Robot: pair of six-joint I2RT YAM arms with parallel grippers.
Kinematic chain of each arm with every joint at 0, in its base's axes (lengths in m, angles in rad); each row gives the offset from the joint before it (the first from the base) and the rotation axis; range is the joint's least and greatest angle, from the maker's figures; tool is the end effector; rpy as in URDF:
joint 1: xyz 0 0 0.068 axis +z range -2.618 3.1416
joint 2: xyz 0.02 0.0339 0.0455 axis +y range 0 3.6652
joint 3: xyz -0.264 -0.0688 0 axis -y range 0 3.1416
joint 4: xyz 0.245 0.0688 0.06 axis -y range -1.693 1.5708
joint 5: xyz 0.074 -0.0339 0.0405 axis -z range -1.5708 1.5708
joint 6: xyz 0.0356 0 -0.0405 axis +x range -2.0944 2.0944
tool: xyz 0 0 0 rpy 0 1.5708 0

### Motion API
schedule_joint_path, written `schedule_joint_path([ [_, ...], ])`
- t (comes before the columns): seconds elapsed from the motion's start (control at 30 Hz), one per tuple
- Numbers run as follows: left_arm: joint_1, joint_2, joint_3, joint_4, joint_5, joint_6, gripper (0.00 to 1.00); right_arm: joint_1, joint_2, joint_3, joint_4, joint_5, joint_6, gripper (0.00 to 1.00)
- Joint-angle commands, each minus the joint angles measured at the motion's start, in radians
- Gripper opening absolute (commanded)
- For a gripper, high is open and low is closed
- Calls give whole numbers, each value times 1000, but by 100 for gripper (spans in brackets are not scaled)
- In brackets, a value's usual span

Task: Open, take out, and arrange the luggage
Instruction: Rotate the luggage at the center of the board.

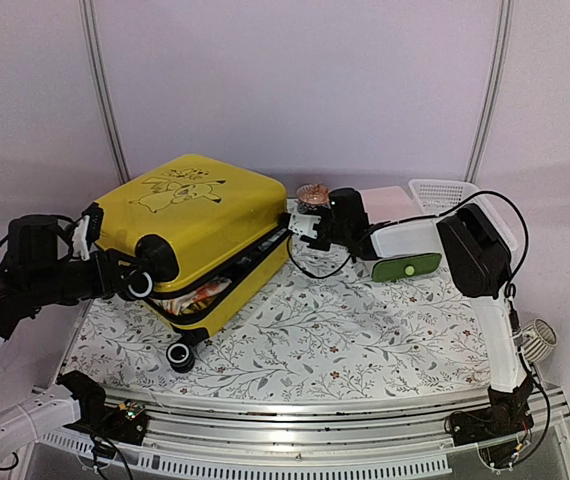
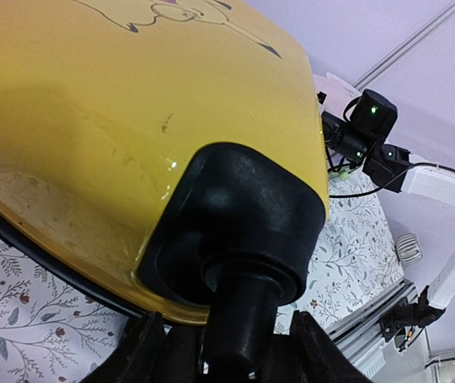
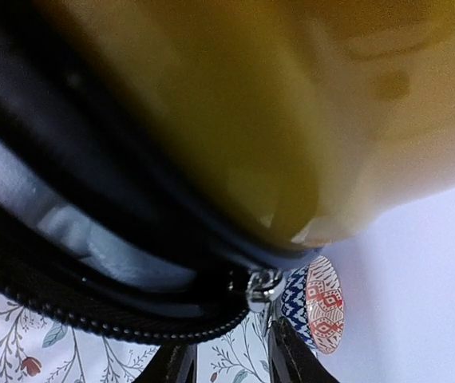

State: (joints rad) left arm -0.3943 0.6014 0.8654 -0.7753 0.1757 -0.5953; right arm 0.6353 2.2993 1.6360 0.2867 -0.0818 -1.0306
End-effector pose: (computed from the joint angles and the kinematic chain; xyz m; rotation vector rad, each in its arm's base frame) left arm 0.1068 -0.0512 0.3314 -0.1062 2.1678 -0.7707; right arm 0.4229 0.3154 0.1667 -1.4791 1.2714 -0.1821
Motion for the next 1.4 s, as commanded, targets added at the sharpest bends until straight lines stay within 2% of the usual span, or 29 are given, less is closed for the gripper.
schedule_joint_path([
  [0.0, 43, -18, 41, -86, -168, -37, 22, -6, -10, -36, 142, -50, 95, 35],
  [0.27, 43, -22, 41, -91, -174, -37, 22, -39, -8, -42, 178, -178, 156, 38],
  [0.57, 43, -14, 50, -96, -176, -34, 22, -40, 40, 4, 183, -200, 122, 35],
  [1.0, 43, -5, 55, -97, -176, -35, 22, -30, 104, 47, 195, -179, 93, 20],
  [1.07, 42, -6, 54, -97, -176, -36, 22, -30, 104, 51, 206, -174, 100, 14],
  [1.23, 43, -12, 53, -103, -176, -40, 22, -30, 91, 52, 222, -170, 127, 12],
  [1.3, 43, -16, 55, -104, -176, -41, 22, -30, 81, 45, 221, -176, 132, 4],
  [1.37, 43, -18, 54, -104, -177, -41, 22, -30, 68, 31, 222, -182, 135, 3],
])
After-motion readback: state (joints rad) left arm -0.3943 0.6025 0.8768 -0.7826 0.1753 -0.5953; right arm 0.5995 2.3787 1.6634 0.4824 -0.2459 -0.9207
